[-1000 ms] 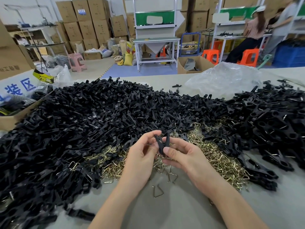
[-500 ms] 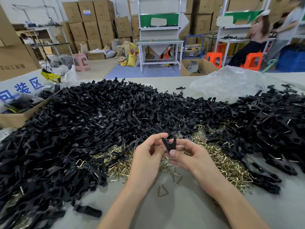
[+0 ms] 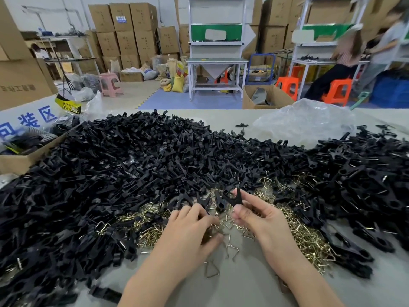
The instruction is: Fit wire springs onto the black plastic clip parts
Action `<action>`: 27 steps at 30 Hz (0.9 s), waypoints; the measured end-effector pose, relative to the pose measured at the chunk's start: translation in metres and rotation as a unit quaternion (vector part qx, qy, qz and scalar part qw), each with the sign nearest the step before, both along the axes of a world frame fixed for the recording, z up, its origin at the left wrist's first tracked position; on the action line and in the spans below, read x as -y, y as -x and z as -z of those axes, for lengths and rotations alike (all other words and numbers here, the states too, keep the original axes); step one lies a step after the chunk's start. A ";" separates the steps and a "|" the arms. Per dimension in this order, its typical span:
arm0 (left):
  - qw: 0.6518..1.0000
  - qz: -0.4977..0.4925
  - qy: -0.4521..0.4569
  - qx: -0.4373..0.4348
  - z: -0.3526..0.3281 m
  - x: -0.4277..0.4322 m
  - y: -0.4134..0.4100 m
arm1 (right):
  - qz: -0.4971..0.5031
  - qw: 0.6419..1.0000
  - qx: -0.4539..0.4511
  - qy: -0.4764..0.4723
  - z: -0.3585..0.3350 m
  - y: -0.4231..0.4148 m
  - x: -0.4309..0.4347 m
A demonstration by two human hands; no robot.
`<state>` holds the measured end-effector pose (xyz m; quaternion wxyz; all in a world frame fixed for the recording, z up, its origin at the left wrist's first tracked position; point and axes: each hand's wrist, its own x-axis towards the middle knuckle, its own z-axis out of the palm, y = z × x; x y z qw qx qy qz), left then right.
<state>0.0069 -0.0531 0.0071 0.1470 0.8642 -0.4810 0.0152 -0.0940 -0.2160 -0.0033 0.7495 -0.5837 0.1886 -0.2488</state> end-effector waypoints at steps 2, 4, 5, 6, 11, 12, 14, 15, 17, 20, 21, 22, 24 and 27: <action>1.000 -0.002 0.006 -0.019 0.000 0.001 -0.002 | -0.004 1.000 0.008 -0.002 -0.001 0.001 -0.001; 0.999 -0.001 0.025 -0.022 -0.002 0.002 -0.003 | -0.002 1.000 0.011 0.003 -0.001 0.001 -0.001; 0.999 0.000 0.034 -0.023 -0.002 0.003 -0.003 | -0.002 1.000 0.011 0.003 -0.001 0.002 -0.001; 0.998 0.000 0.051 -0.030 -0.002 0.003 -0.003 | -0.001 1.000 0.010 0.003 -0.001 0.003 -0.001; 0.949 -0.063 0.259 -0.168 -0.005 0.008 0.002 | 0.001 1.000 0.004 0.009 -0.001 0.003 0.000; 0.929 -0.080 0.300 -0.199 -0.006 0.009 0.001 | 0.002 1.000 0.005 0.006 -0.001 0.003 0.001; 0.889 -0.099 0.354 -0.272 -0.007 0.009 0.002 | 0.004 1.000 0.006 0.001 -0.002 0.002 0.001; 0.863 -0.102 0.380 -0.317 -0.008 0.010 0.002 | 0.005 1.000 0.007 -0.003 -0.002 0.002 0.001; 0.812 -0.103 0.418 -0.395 -0.011 0.011 0.003 | 0.003 1.000 0.008 -0.009 -0.003 0.002 0.001; 0.798 -0.118 0.438 -0.396 -0.010 0.012 0.003 | -0.005 1.000 0.008 -0.006 -0.004 0.003 -0.001; 0.806 -0.127 0.438 -0.378 -0.009 0.012 0.003 | -0.010 1.000 0.006 -0.002 -0.004 0.002 -0.002; 0.805 -0.135 0.443 -0.371 -0.007 0.013 0.002 | -0.014 1.000 0.004 0.004 -0.005 0.002 -0.003; 0.782 -0.137 0.462 -0.395 -0.006 0.014 0.003 | -0.019 1.000 0.001 0.015 -0.006 0.001 -0.004; 0.762 -0.136 0.468 -0.426 -0.005 0.017 0.004 | -0.024 0.999 0.003 0.025 -0.009 0.001 -0.007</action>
